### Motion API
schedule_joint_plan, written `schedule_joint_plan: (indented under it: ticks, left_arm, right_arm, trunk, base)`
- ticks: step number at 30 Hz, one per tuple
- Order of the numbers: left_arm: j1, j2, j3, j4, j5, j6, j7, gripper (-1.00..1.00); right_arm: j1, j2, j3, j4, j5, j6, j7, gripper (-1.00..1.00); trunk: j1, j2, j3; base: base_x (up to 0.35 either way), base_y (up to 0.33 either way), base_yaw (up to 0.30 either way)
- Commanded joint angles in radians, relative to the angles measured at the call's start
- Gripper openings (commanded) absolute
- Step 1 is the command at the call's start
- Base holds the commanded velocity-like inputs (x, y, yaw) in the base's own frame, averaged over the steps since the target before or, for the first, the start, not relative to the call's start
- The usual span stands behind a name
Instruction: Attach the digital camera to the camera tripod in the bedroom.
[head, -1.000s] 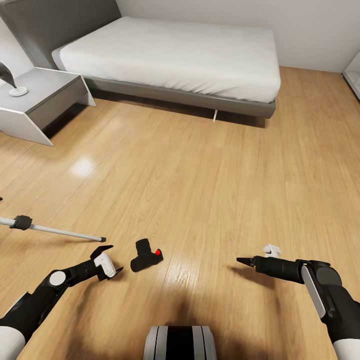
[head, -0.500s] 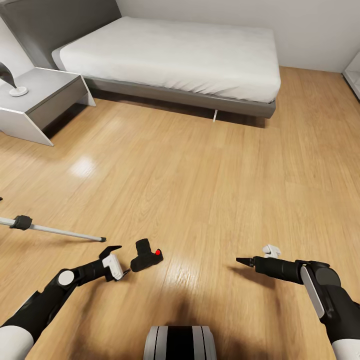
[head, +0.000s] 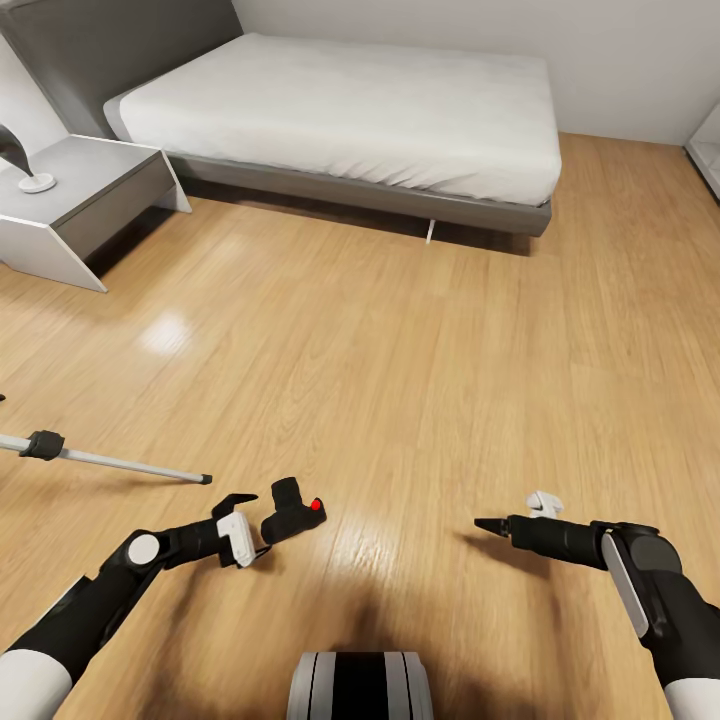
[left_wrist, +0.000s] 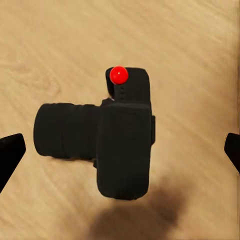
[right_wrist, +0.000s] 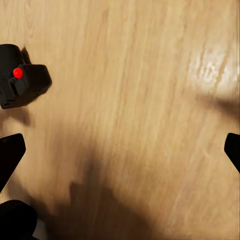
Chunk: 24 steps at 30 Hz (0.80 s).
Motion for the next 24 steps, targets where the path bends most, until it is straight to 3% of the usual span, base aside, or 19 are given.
schedule_joint_plan:
  ticks: [1,19,24]
  left_arm:
    - [0.000,0.001,-0.002,-0.007,-0.009,-0.001,-0.005,1.00]
    - [0.000,-0.005,0.014,-0.108,-0.013,0.100,-0.106,1.00]
    - [-0.001,-0.007,0.012,-0.121,-0.017,0.128,-0.090,1.00]
  right_arm:
    - [0.000,0.000,-0.001,0.001,-0.006,0.007,-0.005,1.00]
    - [0.000,0.002,0.001,0.048,0.011,-0.089,-0.048,1.00]
    - [0.000,0.001,0.000,0.048,0.014,-0.100,-0.050,1.00]
  trunk:
    - [0.000,0.000,-0.001]
    - [0.000,0.000,-0.001]
    - [0.000,0.000,-0.001]
  base:
    - [0.000,0.000,0.000]
    - [0.000,0.000,0.000]
    - [0.000,0.000,0.000]
